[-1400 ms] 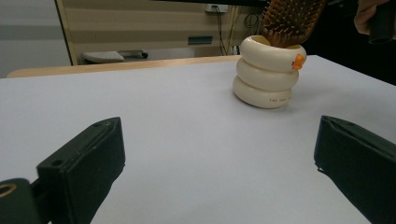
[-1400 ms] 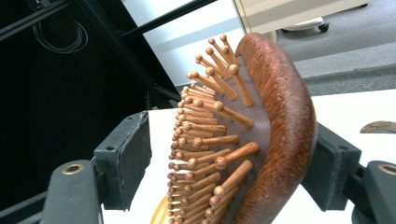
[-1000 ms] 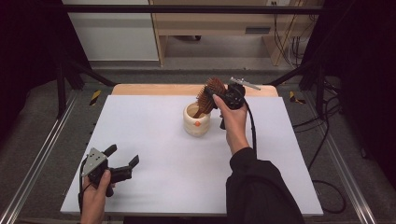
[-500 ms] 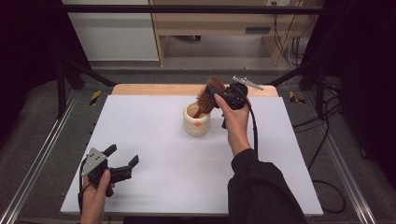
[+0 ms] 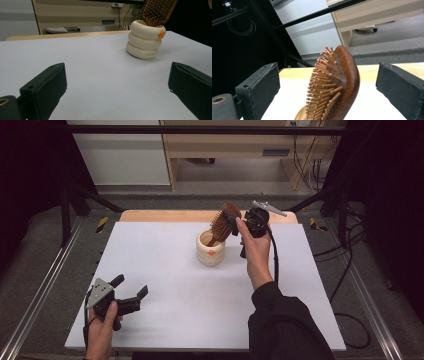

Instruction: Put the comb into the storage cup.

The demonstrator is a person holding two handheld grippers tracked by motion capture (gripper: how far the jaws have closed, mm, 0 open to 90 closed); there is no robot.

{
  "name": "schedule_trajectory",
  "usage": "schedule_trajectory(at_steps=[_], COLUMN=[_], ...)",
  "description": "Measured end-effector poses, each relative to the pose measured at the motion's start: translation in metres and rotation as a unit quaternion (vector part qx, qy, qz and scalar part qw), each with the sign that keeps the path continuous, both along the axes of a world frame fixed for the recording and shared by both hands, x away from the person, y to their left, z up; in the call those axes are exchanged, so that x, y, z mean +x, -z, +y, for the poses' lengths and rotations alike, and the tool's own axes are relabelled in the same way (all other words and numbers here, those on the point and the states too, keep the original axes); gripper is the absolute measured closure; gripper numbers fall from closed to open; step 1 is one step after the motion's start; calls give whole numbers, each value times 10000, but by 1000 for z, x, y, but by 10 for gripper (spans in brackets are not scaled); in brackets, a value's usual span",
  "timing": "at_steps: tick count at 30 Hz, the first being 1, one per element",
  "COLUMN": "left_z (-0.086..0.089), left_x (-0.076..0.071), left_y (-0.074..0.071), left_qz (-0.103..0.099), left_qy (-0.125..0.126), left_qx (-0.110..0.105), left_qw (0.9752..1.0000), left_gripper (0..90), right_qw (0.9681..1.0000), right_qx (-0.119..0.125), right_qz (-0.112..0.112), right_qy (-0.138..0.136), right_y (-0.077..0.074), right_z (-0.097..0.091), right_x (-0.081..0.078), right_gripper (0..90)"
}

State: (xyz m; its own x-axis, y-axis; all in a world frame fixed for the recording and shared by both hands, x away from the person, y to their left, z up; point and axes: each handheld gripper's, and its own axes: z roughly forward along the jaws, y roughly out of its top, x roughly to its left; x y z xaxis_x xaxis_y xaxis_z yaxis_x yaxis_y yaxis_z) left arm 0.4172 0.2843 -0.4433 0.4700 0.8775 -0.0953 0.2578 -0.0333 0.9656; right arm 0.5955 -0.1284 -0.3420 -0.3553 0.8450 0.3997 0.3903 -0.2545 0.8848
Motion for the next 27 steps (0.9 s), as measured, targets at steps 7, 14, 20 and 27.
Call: schedule_trajectory(at_steps=[7,14,20,27], left_z=[0,1,2,4], left_x=[0,-1,-1,-2], left_y=[-1,-1,-1,-2], left_qz=[-19,-28,-49,-76], left_qy=[-28,-52,-70,-115], left_qx=[7,-8,-26,-34], left_qw=[10000,10000,10000,9999], left_gripper=[21,21,21,21], right_qw=[10000,9999,9995,9982], right_qx=[34,-51,-230,-451], right_qz=[-85,-123,-201,-402], right_qy=[-18,-13,-24,-5], right_y=[-7,-12,-15,-20], right_z=[-5,-11,-16,-21], right_x=[-6,-10,-14,-21], right_gripper=[58,61,76,77])
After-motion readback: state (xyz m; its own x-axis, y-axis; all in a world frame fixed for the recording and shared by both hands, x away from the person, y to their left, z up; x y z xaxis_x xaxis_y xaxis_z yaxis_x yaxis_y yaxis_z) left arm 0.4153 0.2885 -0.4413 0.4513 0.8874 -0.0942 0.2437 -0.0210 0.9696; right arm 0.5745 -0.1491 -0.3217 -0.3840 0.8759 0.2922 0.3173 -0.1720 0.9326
